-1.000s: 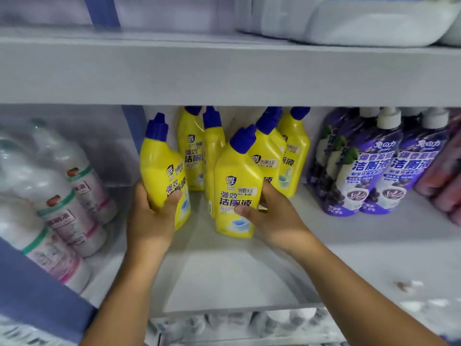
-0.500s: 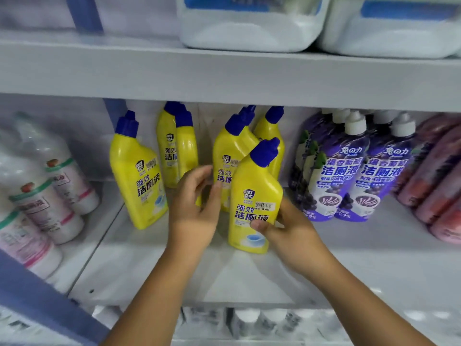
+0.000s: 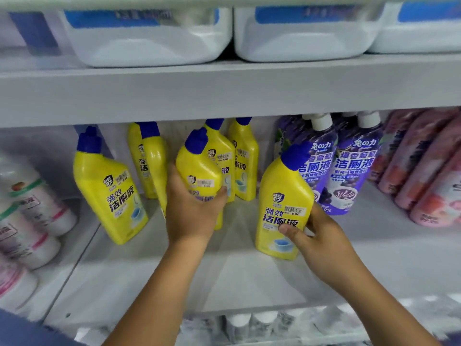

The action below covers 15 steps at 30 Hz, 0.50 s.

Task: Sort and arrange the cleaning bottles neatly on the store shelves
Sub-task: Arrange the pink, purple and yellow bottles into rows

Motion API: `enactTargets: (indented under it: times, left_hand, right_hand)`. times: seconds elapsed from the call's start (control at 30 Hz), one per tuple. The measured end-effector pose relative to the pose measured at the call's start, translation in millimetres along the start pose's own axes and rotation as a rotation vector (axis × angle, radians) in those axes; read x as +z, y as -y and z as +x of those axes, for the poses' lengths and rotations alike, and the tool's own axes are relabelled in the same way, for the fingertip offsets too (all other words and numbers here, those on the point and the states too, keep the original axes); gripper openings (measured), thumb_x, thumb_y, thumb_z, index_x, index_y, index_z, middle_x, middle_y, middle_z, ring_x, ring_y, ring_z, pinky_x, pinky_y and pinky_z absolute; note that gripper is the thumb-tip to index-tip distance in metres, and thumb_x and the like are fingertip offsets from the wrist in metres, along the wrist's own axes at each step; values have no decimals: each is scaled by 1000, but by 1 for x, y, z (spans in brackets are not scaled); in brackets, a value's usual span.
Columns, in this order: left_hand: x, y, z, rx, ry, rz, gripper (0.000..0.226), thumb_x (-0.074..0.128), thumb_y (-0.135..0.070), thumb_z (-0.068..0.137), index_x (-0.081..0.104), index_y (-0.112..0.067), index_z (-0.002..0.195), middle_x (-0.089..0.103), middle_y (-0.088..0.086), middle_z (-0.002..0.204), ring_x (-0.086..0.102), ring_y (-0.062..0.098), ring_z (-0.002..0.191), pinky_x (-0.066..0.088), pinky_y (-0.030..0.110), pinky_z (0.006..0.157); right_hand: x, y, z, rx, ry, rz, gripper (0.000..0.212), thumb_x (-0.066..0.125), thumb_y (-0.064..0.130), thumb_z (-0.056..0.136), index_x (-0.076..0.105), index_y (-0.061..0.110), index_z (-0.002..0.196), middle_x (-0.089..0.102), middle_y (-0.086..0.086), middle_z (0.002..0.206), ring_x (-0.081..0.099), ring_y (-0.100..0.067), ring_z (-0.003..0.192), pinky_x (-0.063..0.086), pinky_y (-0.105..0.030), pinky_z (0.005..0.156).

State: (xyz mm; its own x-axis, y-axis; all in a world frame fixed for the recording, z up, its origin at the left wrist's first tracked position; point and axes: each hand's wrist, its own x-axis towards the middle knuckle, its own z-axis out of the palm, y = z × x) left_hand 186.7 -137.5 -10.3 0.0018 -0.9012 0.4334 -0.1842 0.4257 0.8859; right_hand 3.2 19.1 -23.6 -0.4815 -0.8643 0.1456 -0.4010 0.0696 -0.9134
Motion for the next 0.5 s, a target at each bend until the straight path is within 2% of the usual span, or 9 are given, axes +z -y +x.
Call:
enactTargets:
  times: [0.13, 0.2, 0.27, 0.3, 0.37, 0.43, 0.5]
  left_hand:
    - [-52, -6, -27, 3, -95, 59, 93, 93, -30, 66, 39, -36, 142, 63, -14, 122, 65, 1, 101, 49, 13, 82]
    - [-75, -3, -28, 14, -131, 130, 95, 92, -28, 69, 36, -41, 146, 61, -20, 122, 61, -5, 102, 43, 10, 83]
    - [-89, 4, -25, 35, -166, 144, 93, 91, -25, 70, 36, -49, 141, 61, -25, 117, 58, -16, 99, 43, 5, 83]
    - [-95, 7, -23, 30, -182, 147, 91, 91, -24, 71, 36, -48, 140, 62, -22, 117, 59, -14, 100, 46, 8, 86]
    - [-101, 7, -22, 12, -199, 170, 101, 92, -27, 72, 31, -34, 152, 59, -7, 135, 60, 5, 119, 49, 31, 104]
    - [-96, 1, -31, 60, -262, 283, 109, 90, -31, 74, 22, -17, 158, 44, 11, 152, 45, 27, 138, 38, 47, 116]
    - [-78, -17, -54, 288, -328, 395, 84, 84, -26, 81, 38, -2, 147, 46, 20, 144, 43, 37, 134, 35, 46, 114]
  right_hand:
    - [-2, -1, 2, -1, -4, 6, 36, 75, 16, 90, 61, 29, 120, 73, 28, 103, 67, 9, 99, 49, -8, 80]
    - [-1, -2, 4, -8, -9, 5, 35, 75, 16, 89, 62, 28, 119, 72, 30, 103, 66, 10, 98, 48, -5, 77]
    - [0, -3, 6, -14, -20, 12, 34, 74, 14, 90, 62, 28, 118, 71, 32, 102, 65, 13, 97, 47, -2, 75]
    - [0, -3, 7, -13, -24, 22, 34, 74, 13, 90, 62, 28, 118, 71, 31, 102, 65, 12, 97, 47, -3, 75]
    - [-2, -3, 9, 1, -26, 38, 35, 73, 16, 91, 62, 29, 122, 73, 25, 106, 66, 9, 101, 50, -11, 81]
    - [-5, -5, 12, 13, -26, 33, 36, 73, 18, 91, 61, 30, 123, 74, 21, 110, 65, 7, 105, 49, -18, 86]
    - [-9, -7, 14, 18, -30, 18, 34, 74, 19, 91, 61, 30, 121, 74, 22, 109, 65, 8, 104, 49, -18, 85]
